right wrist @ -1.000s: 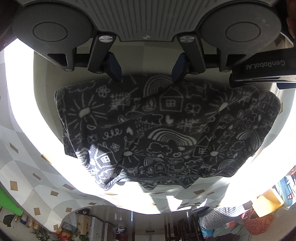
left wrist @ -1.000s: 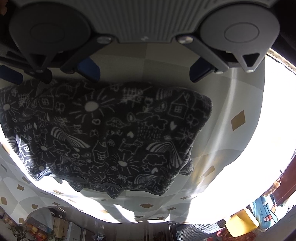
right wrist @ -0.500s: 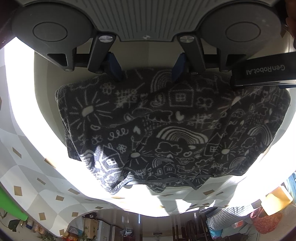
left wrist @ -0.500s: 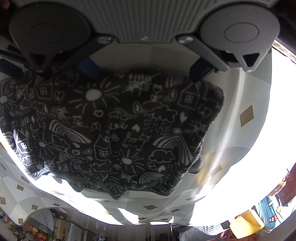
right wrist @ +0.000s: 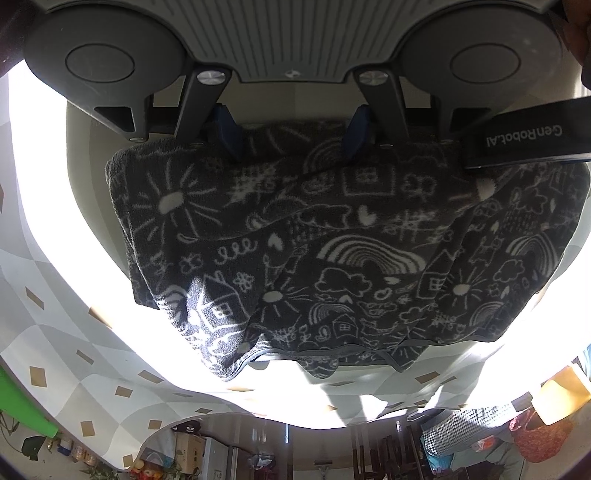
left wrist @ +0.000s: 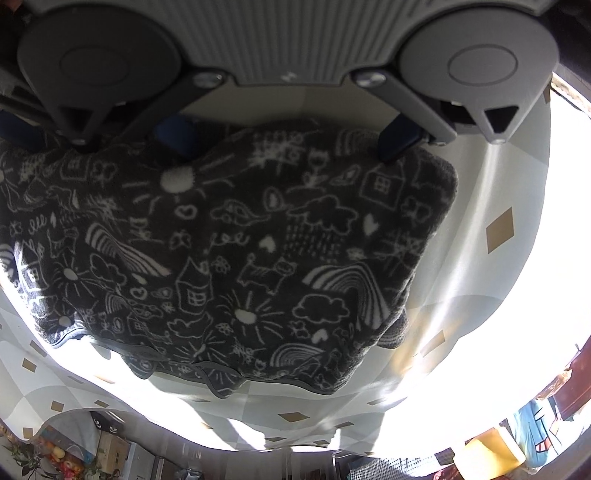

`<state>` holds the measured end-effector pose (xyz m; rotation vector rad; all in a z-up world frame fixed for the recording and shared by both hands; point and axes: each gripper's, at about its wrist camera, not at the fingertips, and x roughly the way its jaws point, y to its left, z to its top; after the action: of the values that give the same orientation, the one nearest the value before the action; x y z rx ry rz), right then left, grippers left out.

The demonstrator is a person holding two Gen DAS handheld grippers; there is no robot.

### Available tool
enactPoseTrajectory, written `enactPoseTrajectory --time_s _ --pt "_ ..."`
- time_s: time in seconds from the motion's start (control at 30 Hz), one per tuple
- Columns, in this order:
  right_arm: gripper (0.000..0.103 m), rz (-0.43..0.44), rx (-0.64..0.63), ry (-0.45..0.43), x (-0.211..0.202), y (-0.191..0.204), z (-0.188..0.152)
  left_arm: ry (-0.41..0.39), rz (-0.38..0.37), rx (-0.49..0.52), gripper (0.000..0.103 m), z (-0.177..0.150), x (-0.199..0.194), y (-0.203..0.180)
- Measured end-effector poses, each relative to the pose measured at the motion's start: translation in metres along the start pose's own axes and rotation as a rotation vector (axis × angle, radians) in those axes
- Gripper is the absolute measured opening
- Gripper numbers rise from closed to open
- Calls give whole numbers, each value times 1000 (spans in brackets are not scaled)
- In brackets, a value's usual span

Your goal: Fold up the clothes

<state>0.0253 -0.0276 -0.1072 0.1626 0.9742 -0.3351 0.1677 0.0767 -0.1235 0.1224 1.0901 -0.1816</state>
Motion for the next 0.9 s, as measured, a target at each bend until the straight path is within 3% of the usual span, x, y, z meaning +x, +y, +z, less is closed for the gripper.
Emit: enactPoseTrajectory --time_s 0.5,0.7,0.9 --pt "59 -45 40 -79 3 -1 18 -20 2 -9 103 14 9 -3" --pt "59 -53 41 -118 7 3 33 -26 16 20 103 35 20 -10" --pt "59 6 12 -114 -6 11 37 -32 -8 47 103 21 5 2"
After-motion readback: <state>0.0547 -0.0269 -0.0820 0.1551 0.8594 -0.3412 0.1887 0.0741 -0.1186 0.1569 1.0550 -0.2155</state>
